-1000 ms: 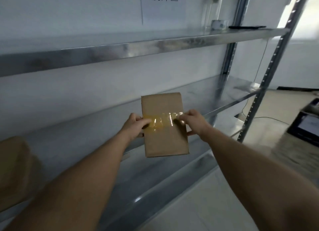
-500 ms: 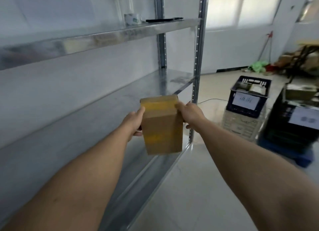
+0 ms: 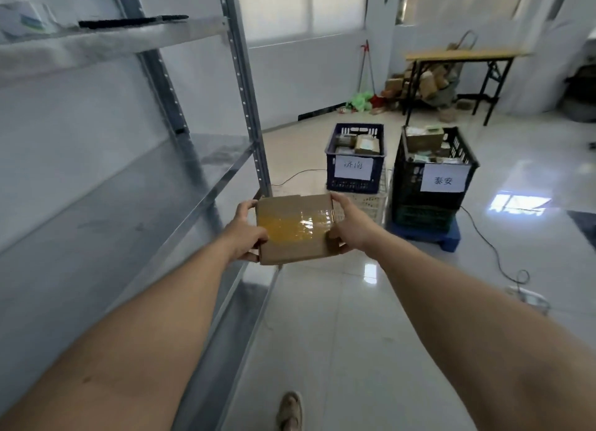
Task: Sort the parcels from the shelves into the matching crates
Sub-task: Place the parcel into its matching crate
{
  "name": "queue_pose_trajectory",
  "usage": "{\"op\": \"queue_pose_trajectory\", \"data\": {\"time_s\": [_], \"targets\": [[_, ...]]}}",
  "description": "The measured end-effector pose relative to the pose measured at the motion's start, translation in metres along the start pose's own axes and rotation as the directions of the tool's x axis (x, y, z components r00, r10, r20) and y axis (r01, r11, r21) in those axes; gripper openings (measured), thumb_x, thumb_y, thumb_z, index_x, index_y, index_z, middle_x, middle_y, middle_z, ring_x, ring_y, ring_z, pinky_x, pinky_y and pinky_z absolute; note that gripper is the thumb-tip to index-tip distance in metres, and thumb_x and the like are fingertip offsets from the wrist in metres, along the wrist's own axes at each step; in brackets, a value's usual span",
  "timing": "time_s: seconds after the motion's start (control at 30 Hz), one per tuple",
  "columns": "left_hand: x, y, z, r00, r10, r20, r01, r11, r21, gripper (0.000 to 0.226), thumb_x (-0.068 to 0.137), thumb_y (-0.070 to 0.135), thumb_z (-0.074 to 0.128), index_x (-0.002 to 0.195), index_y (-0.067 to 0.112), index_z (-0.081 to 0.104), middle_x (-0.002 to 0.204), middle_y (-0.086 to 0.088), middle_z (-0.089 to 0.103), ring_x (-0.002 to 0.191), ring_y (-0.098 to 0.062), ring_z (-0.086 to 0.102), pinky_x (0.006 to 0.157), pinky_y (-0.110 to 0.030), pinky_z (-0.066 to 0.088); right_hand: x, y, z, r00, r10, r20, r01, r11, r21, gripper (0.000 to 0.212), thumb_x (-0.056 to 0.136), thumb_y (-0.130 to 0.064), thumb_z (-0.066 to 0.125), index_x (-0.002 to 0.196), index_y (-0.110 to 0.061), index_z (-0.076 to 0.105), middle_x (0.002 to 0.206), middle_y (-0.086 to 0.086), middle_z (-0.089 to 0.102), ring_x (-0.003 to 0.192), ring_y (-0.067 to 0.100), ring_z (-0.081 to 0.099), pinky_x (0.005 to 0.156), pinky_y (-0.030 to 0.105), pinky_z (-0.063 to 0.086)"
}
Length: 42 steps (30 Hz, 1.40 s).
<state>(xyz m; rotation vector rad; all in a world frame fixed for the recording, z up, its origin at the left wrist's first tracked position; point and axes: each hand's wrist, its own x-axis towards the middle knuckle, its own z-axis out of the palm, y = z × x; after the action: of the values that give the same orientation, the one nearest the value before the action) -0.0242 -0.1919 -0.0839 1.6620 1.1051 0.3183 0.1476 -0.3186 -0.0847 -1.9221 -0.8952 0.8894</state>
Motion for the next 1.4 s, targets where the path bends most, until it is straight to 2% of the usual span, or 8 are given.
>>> {"op": "queue_pose_trajectory", "data": {"time_s": [0.1,0.2,0.37,0.5,0.57,0.67,0.97,1.4], "targets": [[0.045,0.016,0.016,0.998,0.015,0.061,-0.015,1.0,0.003,0.037,0.091,0.03,0.057,0.121,0.027,0.034,0.106,-0.01,0.054,0.095,-0.027,0.06,0.073,-0.049,0.059,0.031,0.007,-0.02,0.998,0.047,-0.05,-0.044,0.998,0.05,0.052,0.093,-0.023,0.057,0.137,-0.031,0.03,0.12,0.013,0.051,0.103,0.032,0.058,0.078,0.049,0.058],[0.103,0.036,0.033,0.996,0.009,0.089,-0.011,1.0,0.02,0.031,0.095,0.044,0.046,0.116,0.023,0.037,0.115,-0.009,0.053,0.104,-0.028,0.058,0.074,-0.048,0.059,0.075,0.005,-0.038,0.978,0.11,-0.176,-0.095,0.992,0.088,0.038,0.096,-0.044,0.048,0.123,-0.021,0.036,0.115,0.009,0.05,0.102,0.03,0.055,0.081,0.051,0.055],[0.198,0.073,0.051,0.993,0.047,0.108,-0.056,0.995,0.08,0.025,0.098,0.027,0.047,0.119,0.016,0.038,0.122,-0.008,0.052,0.106,-0.024,0.055,0.074,-0.037,0.056,0.158,0.004,-0.066,0.917,0.186,-0.352,-0.165,0.982,0.088,0.022,0.099,-0.031,0.045,0.114,-0.016,0.038,0.112,0.009,0.053,0.092,0.024,0.055,0.081,0.046,0.055],[0.259,0.094,0.06,0.973,0.104,0.206,-0.131,0.984,0.122,0.052,0.096,0.015,0.053,0.137,0.024,0.022,0.131,-0.007,0.052,0.109,-0.024,0.051,0.084,-0.038,0.053,0.202,0.01,-0.081,0.914,0.169,-0.369,-0.138,0.984,0.109,0.061,0.096,-0.009,0.049,0.148,-0.02,0.019,0.13,0.008,0.051,0.098,0.022,0.053,0.087,0.039,0.05],[0.282,0.101,0.064,0.947,0.142,0.289,-0.188,0.973,0.137,0.082,0.093,0.009,0.056,0.149,0.036,0.002,0.128,-0.001,0.051,0.111,-0.023,0.05,0.097,-0.047,0.048,0.217,0.013,-0.088,0.913,0.166,-0.372,-0.142,0.986,0.093,0.08,0.094,-0.004,0.051,0.154,-0.027,0.002,0.129,0.005,0.051,0.105,0.025,0.057,0.092,0.041,0.05],[0.31,0.11,0.073,0.906,0.171,0.386,-0.251,0.954,0.165,0.102,0.091,0.002,0.058,0.146,0.045,-0.016,0.134,0.001,0.046,0.114,-0.02,0.049,0.1,-0.048,0.047,0.24,0.02,-0.101,0.902,0.159,-0.402,-0.157,0.987,0.039,0.087,0.093,-0.001,0.051,0.152,-0.039,0.0,0.124,0.007,0.057,0.101,0.025,0.06,0.091,0.044,0.052],[0.406,0.136,0.121,0.872,0.201,0.445,-0.298,0.941,0.158,0.106,0.081,-0.009,0.063,0.15,0.042,0.001,0.142,-0.006,0.042,0.123,-0.023,0.048,0.085,-0.034,0.052,0.335,0.044,-0.162,0.935,0.077,-0.346,-0.139,0.978,-0.157,0.097,0.081,0.008,0.051,0.143,-0.057,0.014,0.131,0.012,0.045,0.11,0.032,0.053,0.092,0.047,0.052],[0.528,0.254,0.215,0.875,0.199,0.441,-0.318,0.924,0.213,0.105,0.08,-0.007,0.067,0.152,0.03,0.0,0.133,0.003,0.044,0.118,-0.019,0.046,0.091,-0.036,0.046,0.471,0.067,-0.322,0.975,0.028,-0.221,-0.091,0.956,-0.279,0.089,0.086,-0.004,0.067,0.152,-0.036,0.017,0.139,0.015,0.033,0.106,0.027,0.049,0.086,0.027,0.038]]}}
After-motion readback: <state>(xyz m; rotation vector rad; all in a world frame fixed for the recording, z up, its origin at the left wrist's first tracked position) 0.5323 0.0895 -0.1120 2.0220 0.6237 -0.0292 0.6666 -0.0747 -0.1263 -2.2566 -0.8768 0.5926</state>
